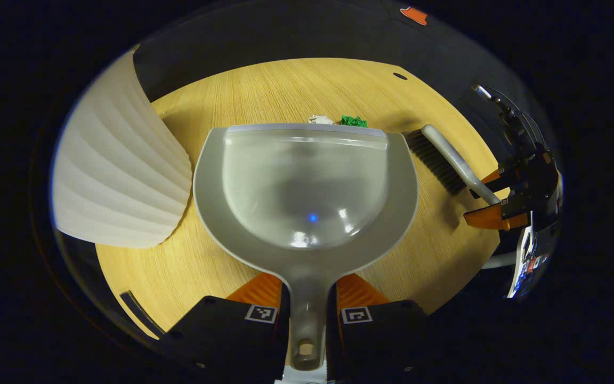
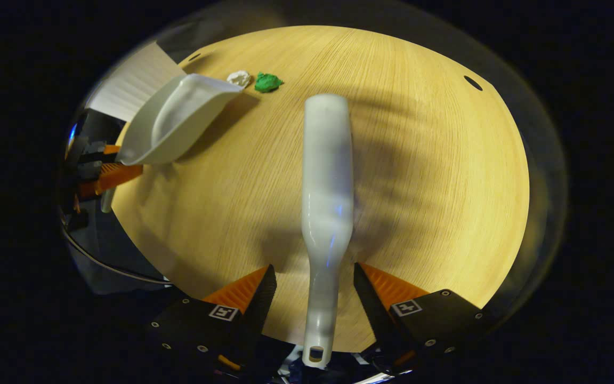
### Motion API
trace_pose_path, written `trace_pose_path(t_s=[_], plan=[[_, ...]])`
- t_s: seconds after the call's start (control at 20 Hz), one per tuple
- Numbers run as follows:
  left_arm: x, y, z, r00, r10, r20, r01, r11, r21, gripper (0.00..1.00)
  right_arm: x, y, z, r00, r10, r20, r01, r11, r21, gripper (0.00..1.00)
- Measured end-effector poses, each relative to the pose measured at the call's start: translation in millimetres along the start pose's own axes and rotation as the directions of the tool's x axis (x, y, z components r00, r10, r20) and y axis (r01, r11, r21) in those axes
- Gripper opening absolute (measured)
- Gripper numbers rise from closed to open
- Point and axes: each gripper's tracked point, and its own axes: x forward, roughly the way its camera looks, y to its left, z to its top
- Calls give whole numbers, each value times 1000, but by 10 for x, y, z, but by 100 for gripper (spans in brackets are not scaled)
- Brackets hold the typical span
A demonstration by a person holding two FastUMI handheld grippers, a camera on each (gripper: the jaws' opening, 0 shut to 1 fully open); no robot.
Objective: Pick up the small broom and dustpan from the desktop, sweep the trash into the dustpan with the broom, and then empty the trash into the garbage bin.
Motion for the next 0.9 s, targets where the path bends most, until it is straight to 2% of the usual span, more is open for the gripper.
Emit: trace_pose_path(t_s=[0.1, 0.15, 0.2, 0.3, 0.35, 0.45, 0.65, 0.75, 0.9], plan=[[-141, 44, 48, 1000, -8, 3, 8, 1000, 12, 29, 62, -8, -23, 999, -12, -33, 12, 1000, -2, 67], [-184, 61, 46, 1000, -8, 7, 8, 1000, 20, 29, 63, -59, -35, 998, -33, -46, 33, 999, -2, 71], [-190, 78, 59, 1000, -7, 10, 6, 1000, 28, 29, 74, -94, -14, 998, -46, -52, 46, 999, -6, 65], [-159, 104, 60, 1000, -5, 21, 5, 1000, 31, 29, 95, -131, -27, 994, -64, -91, 67, 997, 29, 41], [-185, 111, 36, 1000, -9, 23, 8, 999, 34, 29, 96, -193, 12, 992, -100, -80, 103, 994, 27, 24], [-176, 143, 10, 1000, -16, 22, 15, 998, 55, 29, 21, -338, 156, 983, -182, -15, 182, 983, 3, 20], [-235, 228, -29, 1000, -23, 17, 20, 988, 153, 29, -333, -252, 580, 984, -147, 102, 146, 989, 11, 15], [-211, 271, -34, 1000, -20, 2, 19, 969, 247, 29, -433, -313, 890, 975, -167, 144, 172, 985, -25, 15], [-140, 318, 13, 1000, -16, -20, 23, 924, 383, 29, -298, -387, 1306, 971, -189, 145, 202, 976, -81, 15]])
